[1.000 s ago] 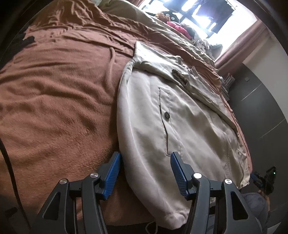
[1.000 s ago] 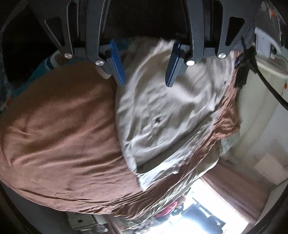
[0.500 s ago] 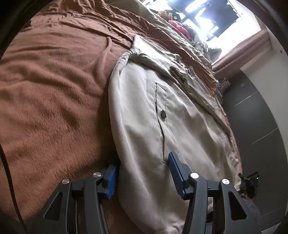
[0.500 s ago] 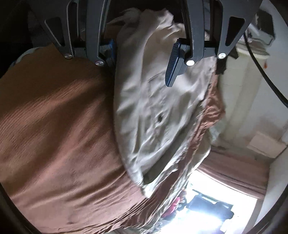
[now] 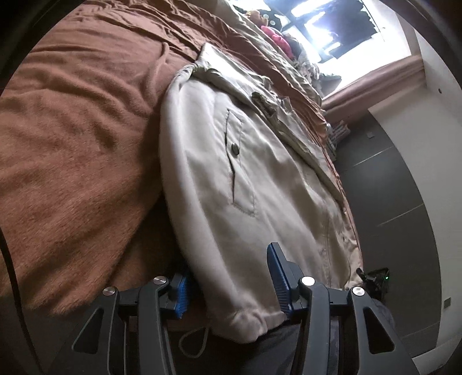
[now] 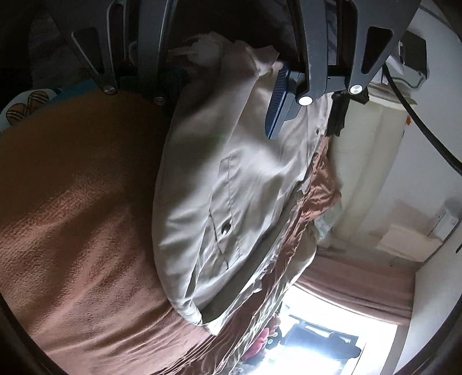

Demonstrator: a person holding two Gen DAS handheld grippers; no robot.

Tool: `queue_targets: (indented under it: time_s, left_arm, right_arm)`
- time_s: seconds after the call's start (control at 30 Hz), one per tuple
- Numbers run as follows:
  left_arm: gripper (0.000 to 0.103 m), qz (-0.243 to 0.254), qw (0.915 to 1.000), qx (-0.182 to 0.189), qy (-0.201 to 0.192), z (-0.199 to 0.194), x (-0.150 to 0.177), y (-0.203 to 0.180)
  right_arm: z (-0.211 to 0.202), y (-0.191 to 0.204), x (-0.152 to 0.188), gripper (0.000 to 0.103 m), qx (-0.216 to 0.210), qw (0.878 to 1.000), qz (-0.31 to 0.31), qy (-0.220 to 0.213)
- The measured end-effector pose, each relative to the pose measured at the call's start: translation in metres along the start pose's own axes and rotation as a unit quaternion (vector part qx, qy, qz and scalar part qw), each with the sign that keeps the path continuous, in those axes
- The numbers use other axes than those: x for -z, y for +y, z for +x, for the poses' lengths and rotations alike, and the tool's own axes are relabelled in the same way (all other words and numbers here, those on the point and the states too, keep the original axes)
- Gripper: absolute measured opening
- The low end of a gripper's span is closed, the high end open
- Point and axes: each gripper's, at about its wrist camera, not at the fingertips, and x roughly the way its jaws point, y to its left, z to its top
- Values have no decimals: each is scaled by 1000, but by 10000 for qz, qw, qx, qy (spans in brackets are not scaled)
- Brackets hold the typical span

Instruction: Fold large clothes

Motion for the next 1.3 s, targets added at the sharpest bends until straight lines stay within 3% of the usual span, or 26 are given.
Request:
queue_targets:
  time_s: [0.07, 0.13, 0.3, 0.4, 0.47, 0.5, 0.57, 1.0, 1.3]
  left_arm:
    - [50, 2, 10000, 19, -76, 5, -3, -3]
    - [50, 180, 9995, -234, -126, 10, -6, -8]
    - [43, 244, 9991, -353, -75, 14, -2, -9]
    - [35, 244, 9990, -364, -22, 10, 5, -5]
    - [18, 236, 9989, -395, -29, 8, 8, -2]
    - [15, 240, 9988, -429, -35, 6, 8, -1]
    - [10, 315, 9985, -431, -158, -1, 8, -5]
    - [5, 555, 9931, -82, -1026, -85, -9, -46]
    - [4, 938, 9839, 138, -1516, -157, 1, -88]
  right_arm:
    - [3, 3, -1, 44, 84, 9998, 20, -199]
    - [8, 5, 1, 44, 111, 9994, 79, -329]
    - [15, 9, 12, 30, 226, 9993, 110, -271]
    - [17, 11, 18, 24, 246, 9995, 78, -190]
    - [17, 13, 17, 14, 337, 9992, 26, -212]
    - [15, 14, 17, 11, 318, 9991, 65, -272]
    - [2, 14, 16, 4, 64, 9987, 214, -453]
    - [-51, 99, 20, 1, -615, 9930, -428, -909]
    - [-109, 122, 46, 1, -968, 9848, -826, -1179]
